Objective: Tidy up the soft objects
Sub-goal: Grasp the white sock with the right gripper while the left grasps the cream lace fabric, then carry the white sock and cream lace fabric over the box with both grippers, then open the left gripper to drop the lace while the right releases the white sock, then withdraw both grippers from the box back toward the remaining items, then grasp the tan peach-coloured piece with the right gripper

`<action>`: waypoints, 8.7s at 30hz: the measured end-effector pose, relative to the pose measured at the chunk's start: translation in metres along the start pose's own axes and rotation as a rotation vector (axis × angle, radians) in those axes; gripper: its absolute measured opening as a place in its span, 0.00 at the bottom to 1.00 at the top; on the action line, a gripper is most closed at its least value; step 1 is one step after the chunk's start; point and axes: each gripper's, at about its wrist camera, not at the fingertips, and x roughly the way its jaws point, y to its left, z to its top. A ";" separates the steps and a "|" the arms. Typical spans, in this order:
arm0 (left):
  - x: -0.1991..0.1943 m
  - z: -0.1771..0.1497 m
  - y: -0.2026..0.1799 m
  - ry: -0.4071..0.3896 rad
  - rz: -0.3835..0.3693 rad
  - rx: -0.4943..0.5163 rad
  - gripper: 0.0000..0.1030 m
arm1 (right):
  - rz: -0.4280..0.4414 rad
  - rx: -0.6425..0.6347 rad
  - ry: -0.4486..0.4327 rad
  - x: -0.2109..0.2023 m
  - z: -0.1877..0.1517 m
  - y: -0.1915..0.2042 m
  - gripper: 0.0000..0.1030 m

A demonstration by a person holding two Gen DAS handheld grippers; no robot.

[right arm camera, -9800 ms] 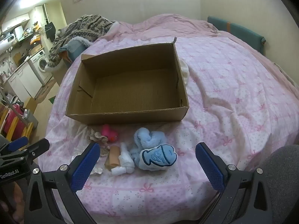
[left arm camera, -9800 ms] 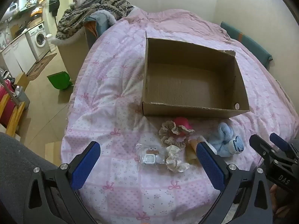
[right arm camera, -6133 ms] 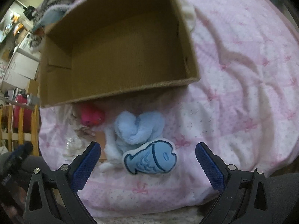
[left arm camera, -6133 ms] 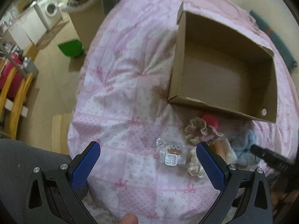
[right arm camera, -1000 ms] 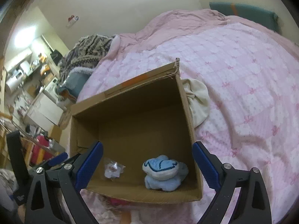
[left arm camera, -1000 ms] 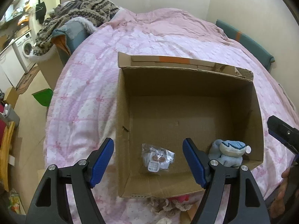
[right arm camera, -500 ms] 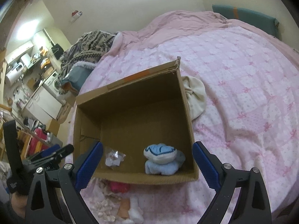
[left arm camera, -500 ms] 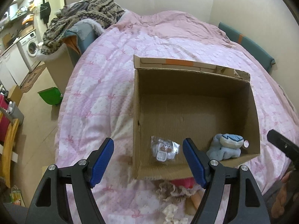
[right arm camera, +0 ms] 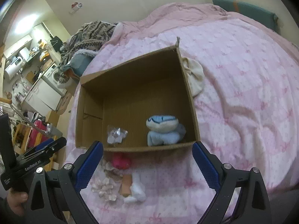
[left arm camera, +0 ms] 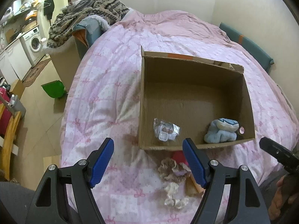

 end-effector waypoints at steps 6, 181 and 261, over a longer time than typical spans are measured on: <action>-0.010 -0.013 0.005 0.004 -0.013 -0.029 0.72 | -0.004 -0.011 0.026 -0.003 -0.014 0.003 0.99; 0.109 0.048 -0.045 0.181 -0.043 0.071 0.12 | 0.074 -0.038 0.195 0.100 0.046 0.012 0.25; 0.018 -0.039 0.021 0.123 0.045 -0.092 0.70 | 0.046 -0.034 0.299 0.064 -0.045 0.016 0.61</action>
